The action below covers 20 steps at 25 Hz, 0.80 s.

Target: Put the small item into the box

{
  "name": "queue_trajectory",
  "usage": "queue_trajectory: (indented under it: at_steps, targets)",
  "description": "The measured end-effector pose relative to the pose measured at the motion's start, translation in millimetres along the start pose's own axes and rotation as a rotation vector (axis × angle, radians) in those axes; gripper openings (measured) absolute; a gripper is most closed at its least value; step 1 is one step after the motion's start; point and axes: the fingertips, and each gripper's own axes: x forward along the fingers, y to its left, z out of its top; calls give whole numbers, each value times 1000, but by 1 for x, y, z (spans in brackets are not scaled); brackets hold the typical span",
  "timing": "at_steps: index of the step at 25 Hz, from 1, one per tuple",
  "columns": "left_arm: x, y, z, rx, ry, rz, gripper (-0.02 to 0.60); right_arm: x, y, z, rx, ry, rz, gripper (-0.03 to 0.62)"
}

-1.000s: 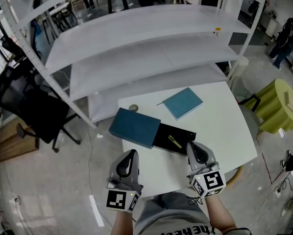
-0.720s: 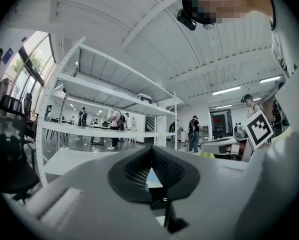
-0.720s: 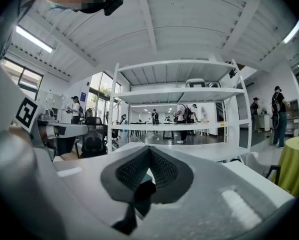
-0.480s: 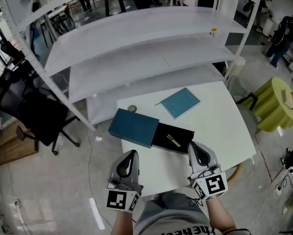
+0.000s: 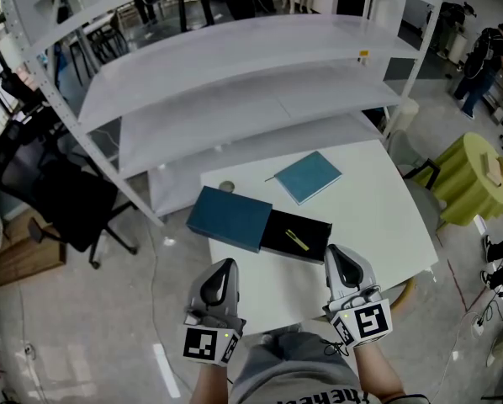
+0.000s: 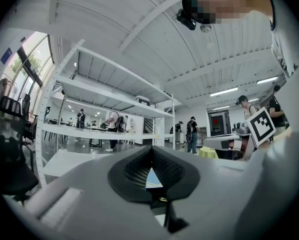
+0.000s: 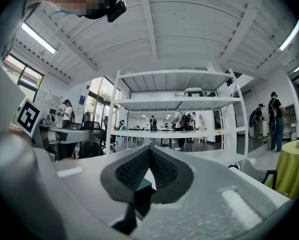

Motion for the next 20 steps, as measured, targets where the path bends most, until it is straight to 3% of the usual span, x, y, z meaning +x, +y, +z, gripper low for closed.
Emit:
queue_trajectory:
  at_steps: [20]
  targets:
    - [-11, -17, 6, 19, -18, -18, 17, -22, 1, 7, -5, -22, -11, 2]
